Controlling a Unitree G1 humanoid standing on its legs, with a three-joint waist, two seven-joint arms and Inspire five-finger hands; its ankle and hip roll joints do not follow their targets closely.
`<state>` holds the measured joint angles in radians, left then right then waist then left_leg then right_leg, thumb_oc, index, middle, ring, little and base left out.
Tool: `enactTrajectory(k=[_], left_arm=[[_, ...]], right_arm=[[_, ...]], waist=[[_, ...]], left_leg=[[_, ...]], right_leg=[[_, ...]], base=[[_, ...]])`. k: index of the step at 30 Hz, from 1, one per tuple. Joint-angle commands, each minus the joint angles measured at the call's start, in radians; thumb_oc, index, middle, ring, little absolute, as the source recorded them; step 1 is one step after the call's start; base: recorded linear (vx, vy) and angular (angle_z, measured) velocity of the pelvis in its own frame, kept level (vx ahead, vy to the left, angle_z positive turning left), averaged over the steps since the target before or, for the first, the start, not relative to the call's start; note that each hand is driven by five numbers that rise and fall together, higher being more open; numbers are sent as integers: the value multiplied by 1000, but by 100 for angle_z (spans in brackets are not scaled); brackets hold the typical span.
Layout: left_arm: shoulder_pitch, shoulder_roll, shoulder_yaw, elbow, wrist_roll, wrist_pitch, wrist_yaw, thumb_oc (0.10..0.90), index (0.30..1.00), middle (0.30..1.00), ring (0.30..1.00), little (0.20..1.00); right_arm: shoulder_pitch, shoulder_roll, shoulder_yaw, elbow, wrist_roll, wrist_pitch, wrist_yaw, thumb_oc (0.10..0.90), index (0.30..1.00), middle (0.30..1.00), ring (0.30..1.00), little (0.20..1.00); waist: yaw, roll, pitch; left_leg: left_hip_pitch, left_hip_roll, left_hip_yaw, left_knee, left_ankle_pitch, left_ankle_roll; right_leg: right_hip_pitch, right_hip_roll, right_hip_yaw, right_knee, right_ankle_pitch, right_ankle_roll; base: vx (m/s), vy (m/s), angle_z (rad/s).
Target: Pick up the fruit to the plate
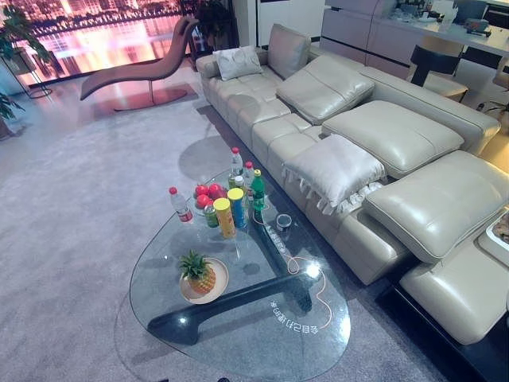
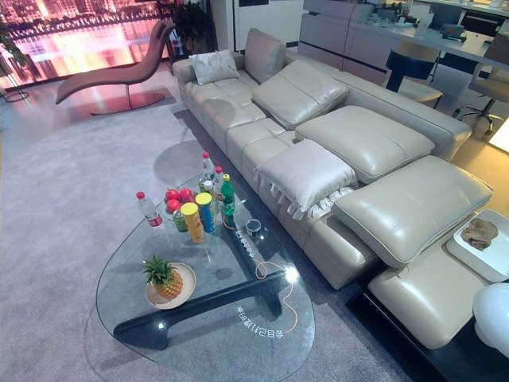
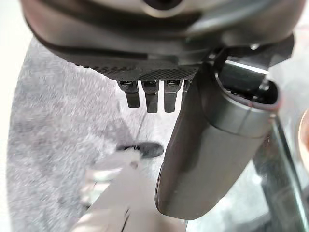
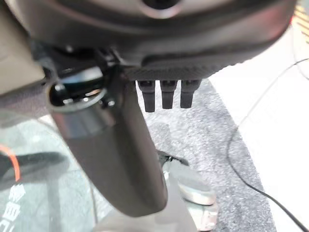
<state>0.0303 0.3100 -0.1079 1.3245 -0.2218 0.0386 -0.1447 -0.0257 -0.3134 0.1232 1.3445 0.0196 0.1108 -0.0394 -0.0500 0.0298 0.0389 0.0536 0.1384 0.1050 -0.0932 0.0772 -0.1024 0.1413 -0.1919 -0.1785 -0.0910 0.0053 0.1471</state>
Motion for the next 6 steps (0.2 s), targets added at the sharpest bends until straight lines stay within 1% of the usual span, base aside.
enactTrajectory(k=[1,6], left_arm=[[-131,21,-10,30,39,-10,-35,800,900,900,900,900],[-134,16,-18,29,33,-15,-28,800,900,900,900,900]], right_arm=[[-80,-28,32,28,-30,18,7,800,900,900,900,900],[-85,-24,39,30,-33,28,8,800,900,900,900,900]], waist=[[27,-13,53],[28,-18,56]], left_leg=[[79,29,60,6,-53,-10],[80,34,61,6,-51,-13]], right_leg=[[1,-19,-34,34,26,9],[3,-19,-38,33,28,11]], base=[[0,0,0],[0,0,0]])
